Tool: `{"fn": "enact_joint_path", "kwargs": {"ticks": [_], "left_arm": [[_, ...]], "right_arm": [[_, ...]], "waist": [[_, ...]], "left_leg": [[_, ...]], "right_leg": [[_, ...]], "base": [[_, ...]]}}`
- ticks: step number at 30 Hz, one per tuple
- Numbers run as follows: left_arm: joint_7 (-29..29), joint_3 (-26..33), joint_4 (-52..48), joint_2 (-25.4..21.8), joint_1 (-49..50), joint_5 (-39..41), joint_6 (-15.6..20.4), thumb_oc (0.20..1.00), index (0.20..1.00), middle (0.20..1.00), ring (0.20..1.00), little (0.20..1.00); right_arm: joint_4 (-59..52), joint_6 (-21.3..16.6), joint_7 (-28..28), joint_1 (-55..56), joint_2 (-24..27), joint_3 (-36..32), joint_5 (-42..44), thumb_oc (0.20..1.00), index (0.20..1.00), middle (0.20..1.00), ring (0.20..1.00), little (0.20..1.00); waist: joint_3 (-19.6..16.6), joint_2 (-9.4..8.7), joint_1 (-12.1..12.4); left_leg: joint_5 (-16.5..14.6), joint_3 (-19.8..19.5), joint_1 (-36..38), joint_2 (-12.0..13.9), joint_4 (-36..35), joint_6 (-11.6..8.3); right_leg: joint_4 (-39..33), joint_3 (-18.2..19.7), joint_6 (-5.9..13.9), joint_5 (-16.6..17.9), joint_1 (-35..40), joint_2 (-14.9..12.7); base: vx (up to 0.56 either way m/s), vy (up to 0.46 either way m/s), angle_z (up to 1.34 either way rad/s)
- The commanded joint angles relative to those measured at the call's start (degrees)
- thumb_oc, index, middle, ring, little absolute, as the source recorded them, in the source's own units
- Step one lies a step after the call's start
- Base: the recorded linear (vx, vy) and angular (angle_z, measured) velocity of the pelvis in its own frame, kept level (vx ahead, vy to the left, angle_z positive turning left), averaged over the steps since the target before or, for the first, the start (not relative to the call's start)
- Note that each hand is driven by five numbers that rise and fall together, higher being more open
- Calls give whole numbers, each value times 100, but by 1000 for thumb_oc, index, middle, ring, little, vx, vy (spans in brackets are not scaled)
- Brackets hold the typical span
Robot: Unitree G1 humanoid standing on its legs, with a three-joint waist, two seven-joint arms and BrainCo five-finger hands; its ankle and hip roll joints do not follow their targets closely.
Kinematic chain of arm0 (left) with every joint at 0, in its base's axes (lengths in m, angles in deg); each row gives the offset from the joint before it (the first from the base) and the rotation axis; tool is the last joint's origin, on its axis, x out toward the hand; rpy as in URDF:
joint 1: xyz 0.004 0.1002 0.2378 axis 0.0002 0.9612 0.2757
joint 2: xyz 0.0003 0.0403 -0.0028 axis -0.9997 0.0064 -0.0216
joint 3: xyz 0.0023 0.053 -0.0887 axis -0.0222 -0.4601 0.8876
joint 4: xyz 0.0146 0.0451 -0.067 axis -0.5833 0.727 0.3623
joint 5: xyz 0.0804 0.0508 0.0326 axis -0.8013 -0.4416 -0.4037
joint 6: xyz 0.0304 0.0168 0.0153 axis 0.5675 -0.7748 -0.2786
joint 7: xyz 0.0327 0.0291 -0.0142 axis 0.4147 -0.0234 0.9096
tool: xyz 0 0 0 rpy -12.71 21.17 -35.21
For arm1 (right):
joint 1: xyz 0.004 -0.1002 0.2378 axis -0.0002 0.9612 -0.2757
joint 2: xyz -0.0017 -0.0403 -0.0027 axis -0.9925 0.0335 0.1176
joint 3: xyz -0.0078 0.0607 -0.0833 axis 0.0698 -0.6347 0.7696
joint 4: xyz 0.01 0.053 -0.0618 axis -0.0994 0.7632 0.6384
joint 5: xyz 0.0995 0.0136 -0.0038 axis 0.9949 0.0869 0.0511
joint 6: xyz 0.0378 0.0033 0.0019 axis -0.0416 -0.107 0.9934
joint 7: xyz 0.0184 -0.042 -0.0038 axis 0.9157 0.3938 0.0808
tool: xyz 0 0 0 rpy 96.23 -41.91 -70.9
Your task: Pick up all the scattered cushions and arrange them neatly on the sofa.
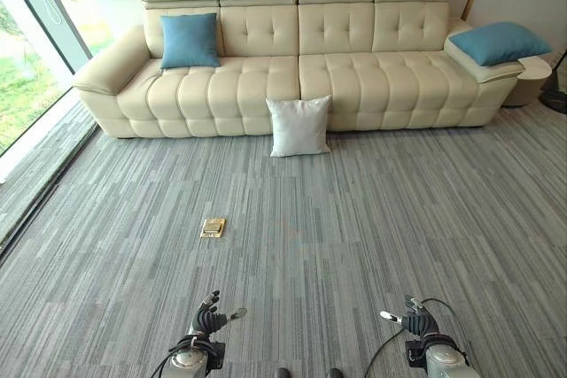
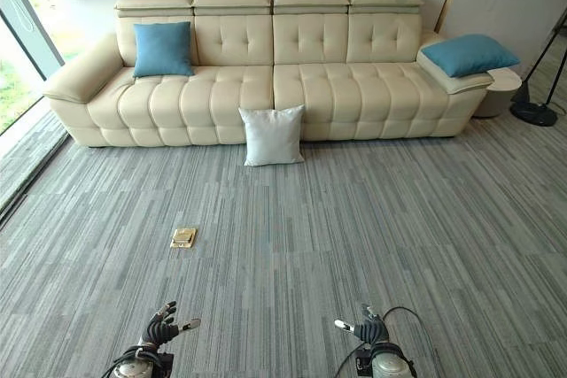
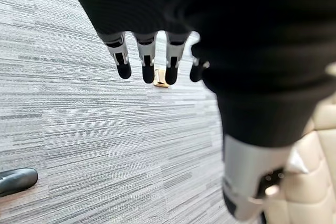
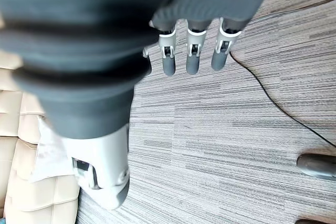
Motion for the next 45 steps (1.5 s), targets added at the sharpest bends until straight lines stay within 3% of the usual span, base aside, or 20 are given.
{"fn": "enact_joint_path", "kwargs": {"ticks": [1, 10, 18, 22, 24, 25, 28, 29, 30, 31, 34, 37, 38, 41, 45], "left_arm": [[-90, -190, -101, -152, -448, -301, 121, 1000, 1000, 1000, 1000, 1000], [-67, -43, -27, -81, -381, 11, 116, 1000, 1000, 1000, 1000, 1000], [72, 90, 33, -142, -348, 0, 144, 1000, 1000, 1000, 1000, 1000], [141, 130, -37, -205, -413, 70, 130, 1000, 1000, 1000, 1000, 1000], [160, 129, -54, -201, -446, 106, 139, 1000, 1000, 1000, 1000, 1000], [180, 126, -104, -185, -483, 158, 158, 1000, 1000, 1000, 1000, 1000], [183, 94, -178, -206, -523, 180, 173, 1000, 1000, 1000, 1000, 1000], [242, 89, -251, -219, -590, 275, 181, 1000, 1000, 1000, 1000, 1000], [242, 89, -252, -217, -590, 276, 180, 1000, 1000, 1000, 1000, 1000], [267, 123, -334, -211, -635, 355, 192, 1000, 1000, 1000, 1000, 1000], [217, 154, -309, -149, -620, 439, 238, 1000, 1000, 1000, 1000, 1000], [181, 169, -360, -96, -571, 541, 229, 1000, 1000, 1000, 1000, 1000], [103, 153, -395, -72, -553, 532, 217, 1000, 1000, 1000, 1000, 1000], [67, 148, -336, -5, -563, 593, 228, 1000, 1000, 1000, 1000, 1000], [33, 146, -234, 13, -527, 559, 192, 1000, 1000, 1000, 1000, 1000]], "right_arm": [[-177, -123, -52, -290, 263, 154, -302, 1000, 1000, 1000, 1000, 1000], [-89, -129, -38, -232, 194, 125, -207, 1000, 1000, 1000, 1000, 1000], [-385, -99, -50, -363, 132, 209, -185, 1000, 1000, 1000, 1000, 1000], [-405, -77, -48, -421, 93, 130, 11, 1000, 1000, 1000, 1000, 1000], [-410, -86, -42, -401, 60, 116, 55, 1000, 1000, 1000, 1000, 1000], [-416, -100, -43, -367, 42, 91, 131, 1000, 1000, 1000, 1000, 1000], [-422, -119, -9, -369, 68, 101, 160, 1000, 1000, 1000, 1000, 1000], [-395, -99, 26, -395, 93, 127, 127, 1000, 1000, 1000, 1000, 1000], [-395, -98, 27, -395, 96, 128, 126, 1000, 1000, 1000, 1000, 1000], [-450, -62, 47, -375, 145, 136, 63, 1000, 1000, 1000, 1000, 1000], [-562, -97, 46, -252, 197, 85, 55, 1000, 1000, 1000, 1000, 1000], [-550, -115, 33, -260, 233, 23, 56, 1000, 1000, 1000, 1000, 1000], [-559, -146, 3, -289, 333, -5, 50, 1000, 1000, 1000, 1000, 1000], [-495, -143, -34, -304, 411, -74, 70, 1000, 1000, 1000, 1000, 1000], [-355, -133, -50, -289, 485, -141, 59, 1000, 1000, 1000, 1000, 1000]], "waist": [[277, -131, -38], [371, -230, 0], [426, -287, 130], [662, -206, 87], [699, -179, 50], [765, -137, -13], [815, -135, -68], [871, -164, -150], [876, -151, -158], [871, -134, -251], [756, -105, -292], [717, -84, -290], [745, -79, -266], [750, -67, -235], [706, -121, -142]], "left_leg": [[-666, -72, 363, 344, 1, -432], [-690, -90, 295, 357, 1, -413], [-744, -87, 62, 163, 1, -220], [-799, -143, 108, 78, 1, -61], [-822, -174, 150, 88, 1, -55], [-890, -229, 272, 122, 1, -75], [-979, -201, 398, 125, 1, -104], [-1127, -234, 578, 81, 1, -131], [-1140, -241, 588, 95, 1, -134], [-1276, -299, 755, 88, 1, -163], [-1422, -293, 1004, 135, 1, -213], [-1376, -194, 873, 209, 557, -284], [-1217, -143, 587, 175, 1289, -398], [-894, 51, 274, 224, 1767, -516], [-1006, 205, -56, 295, 1429, -443]], "right_leg": [[12, 248, 653, -768, 270, -496], [6, 256, 679, -755, 190, -475], [140, 315, 824, -740, -50, -633], [1891, 424, 1001, -728, -972, -633], [2243, 431, 988, -671, -1185, -589], [2443, 409, 876, -722, -1459, -445], [2205, 196, 798, -740, -1619, -315], [1932, -103, 773, -611, -1988, -147], [1937, -116, 770, -622, -1978, -138], [1638, -445, 782, -555, -2096, -129], [1329, -425, 583, -664, -1742, -46], [1220, -395, 479, -714, -1451, -54], [1131, -358, 395, -774, -1199, -84], [1035, -331, 282, -920, -872, -140], [894, -291, 285, -1106, -507, -276]], "base": [[40, 6, 5], [9, 6, 1], [37, 126, -4], [10, 122, -9], [103, 47, 11], [170, -2, 22], [190, -56, 7], [155, -78, 8], [324, -154, -4], [268, -128, 5], [320, -166, 32], [205, -136, 26], [181, -120, 20], [174, -75, 21], [218, -14, -10]]}}
